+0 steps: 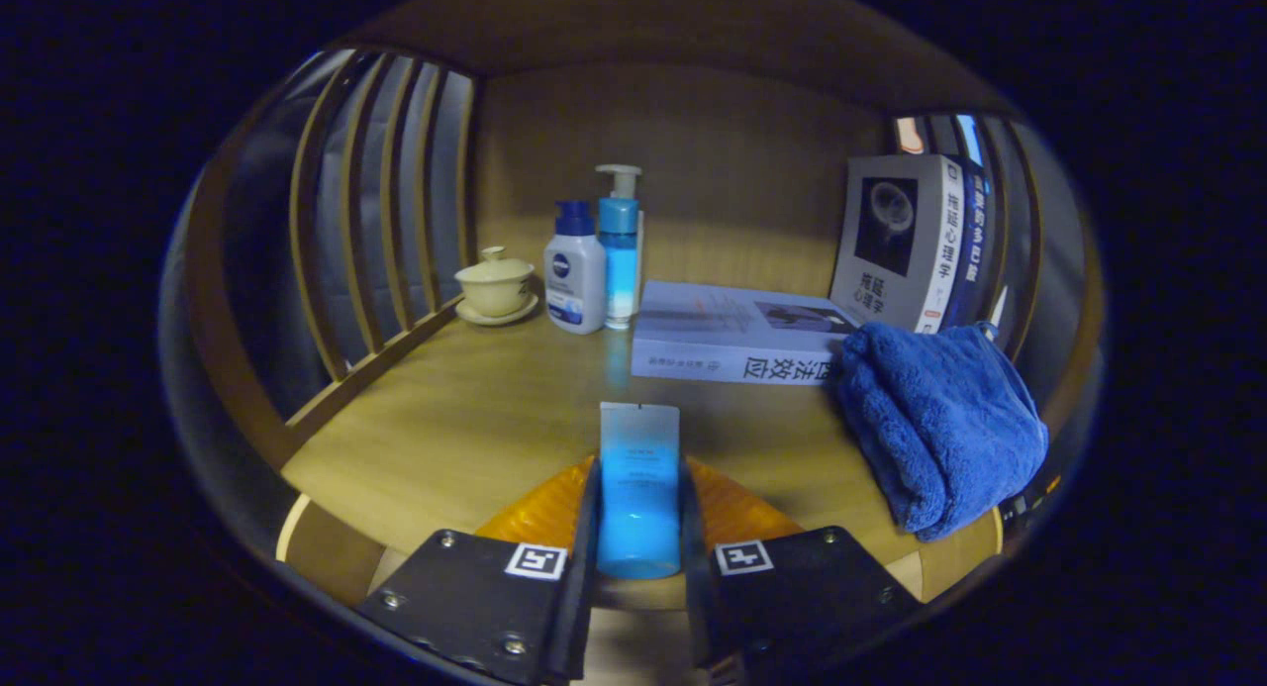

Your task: Pull open the drawer, take out the items inside it, and place them on the countertop above the cabinet.

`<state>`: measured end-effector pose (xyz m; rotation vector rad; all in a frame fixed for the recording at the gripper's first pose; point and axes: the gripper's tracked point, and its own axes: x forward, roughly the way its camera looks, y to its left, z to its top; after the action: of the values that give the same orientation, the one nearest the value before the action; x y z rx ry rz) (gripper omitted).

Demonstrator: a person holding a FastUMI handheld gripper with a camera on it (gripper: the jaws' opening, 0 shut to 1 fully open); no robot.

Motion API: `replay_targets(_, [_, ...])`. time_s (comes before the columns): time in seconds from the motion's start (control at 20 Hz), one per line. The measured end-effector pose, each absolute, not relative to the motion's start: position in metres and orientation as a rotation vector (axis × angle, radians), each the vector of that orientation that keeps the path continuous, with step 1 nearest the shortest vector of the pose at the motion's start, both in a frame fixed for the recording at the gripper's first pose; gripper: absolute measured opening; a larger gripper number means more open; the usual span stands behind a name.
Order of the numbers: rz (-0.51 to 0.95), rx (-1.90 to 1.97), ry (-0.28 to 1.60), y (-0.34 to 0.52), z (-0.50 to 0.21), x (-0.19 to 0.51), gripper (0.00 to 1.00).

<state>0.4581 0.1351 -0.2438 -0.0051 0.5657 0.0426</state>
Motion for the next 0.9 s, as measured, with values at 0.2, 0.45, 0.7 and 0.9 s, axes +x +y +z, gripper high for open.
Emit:
replay_targets(0.2, [-0.022, -0.013, 0.519, 0.130, -0.248, 0.474, 0.40])
replay_targets(0.45, [-0.050, -0.087, 0.448, 0.127, -0.247, 0.482, 0.40])
replay_targets(0.7, [-0.054, -0.105, 0.436, 0.127, -0.246, 0.482, 0.44])
replay_targets(0.9, [-0.079, -0.044, 0.412, 0.118, -0.245, 0.483, 0.57])
